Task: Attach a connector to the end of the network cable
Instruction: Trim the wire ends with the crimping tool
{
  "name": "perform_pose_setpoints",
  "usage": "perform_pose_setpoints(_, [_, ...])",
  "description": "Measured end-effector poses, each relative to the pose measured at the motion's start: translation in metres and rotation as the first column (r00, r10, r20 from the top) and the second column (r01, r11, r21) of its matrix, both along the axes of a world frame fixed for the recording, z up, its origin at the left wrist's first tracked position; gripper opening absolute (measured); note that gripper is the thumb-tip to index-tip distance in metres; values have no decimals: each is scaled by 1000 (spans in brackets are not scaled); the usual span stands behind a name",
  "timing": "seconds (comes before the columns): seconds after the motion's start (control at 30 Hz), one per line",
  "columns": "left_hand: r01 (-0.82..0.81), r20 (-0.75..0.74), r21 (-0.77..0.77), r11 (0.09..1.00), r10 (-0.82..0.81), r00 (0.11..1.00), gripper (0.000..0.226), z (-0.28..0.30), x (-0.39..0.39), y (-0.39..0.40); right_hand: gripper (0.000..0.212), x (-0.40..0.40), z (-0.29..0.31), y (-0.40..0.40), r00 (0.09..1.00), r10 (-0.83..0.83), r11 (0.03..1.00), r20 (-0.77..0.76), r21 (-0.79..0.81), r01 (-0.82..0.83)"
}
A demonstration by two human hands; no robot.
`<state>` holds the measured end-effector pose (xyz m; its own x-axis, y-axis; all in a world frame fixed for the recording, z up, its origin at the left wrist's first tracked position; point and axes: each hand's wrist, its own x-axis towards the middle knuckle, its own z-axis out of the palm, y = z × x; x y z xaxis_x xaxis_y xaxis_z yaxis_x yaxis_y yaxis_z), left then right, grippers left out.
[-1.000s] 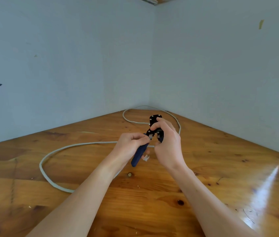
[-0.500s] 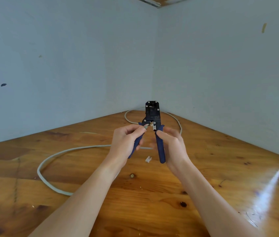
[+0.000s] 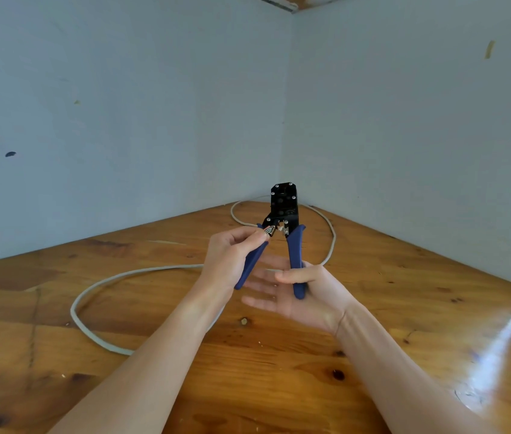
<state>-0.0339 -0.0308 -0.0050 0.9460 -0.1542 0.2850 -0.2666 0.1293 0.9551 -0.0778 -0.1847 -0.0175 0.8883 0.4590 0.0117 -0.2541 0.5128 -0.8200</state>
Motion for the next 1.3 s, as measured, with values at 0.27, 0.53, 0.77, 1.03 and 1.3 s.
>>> perform_pose_setpoints(0.27, [-50, -79, -13, 999, 49, 996, 15, 4, 6, 8, 63, 0, 2, 6, 997, -64, 998, -47, 6, 64])
perform_pose_setpoints(0.53, [-180, 108, 220, 959, 159, 981, 12, 4, 10, 14, 63, 3, 6, 8, 966, -238, 971, -104, -41, 235])
perform_pose_setpoints(0.77, [-293, 308, 439, 850, 164, 937, 15, 7, 5, 10, 58, 3, 9, 9, 915, -403, 869, 7, -310, 385])
perform_pose_setpoints(1.03, [-330, 350, 489, 808, 164, 922, 18, 14, 7, 14, 41, -2, 18, 16, 926, -357, 749, 120, -555, 361])
perform_pose_setpoints(1.3, [-385, 399, 508, 771, 187, 898, 10, 16, 4, 15, 41, -6, 24, 23, 938, -324, 720, 123, -611, 328])
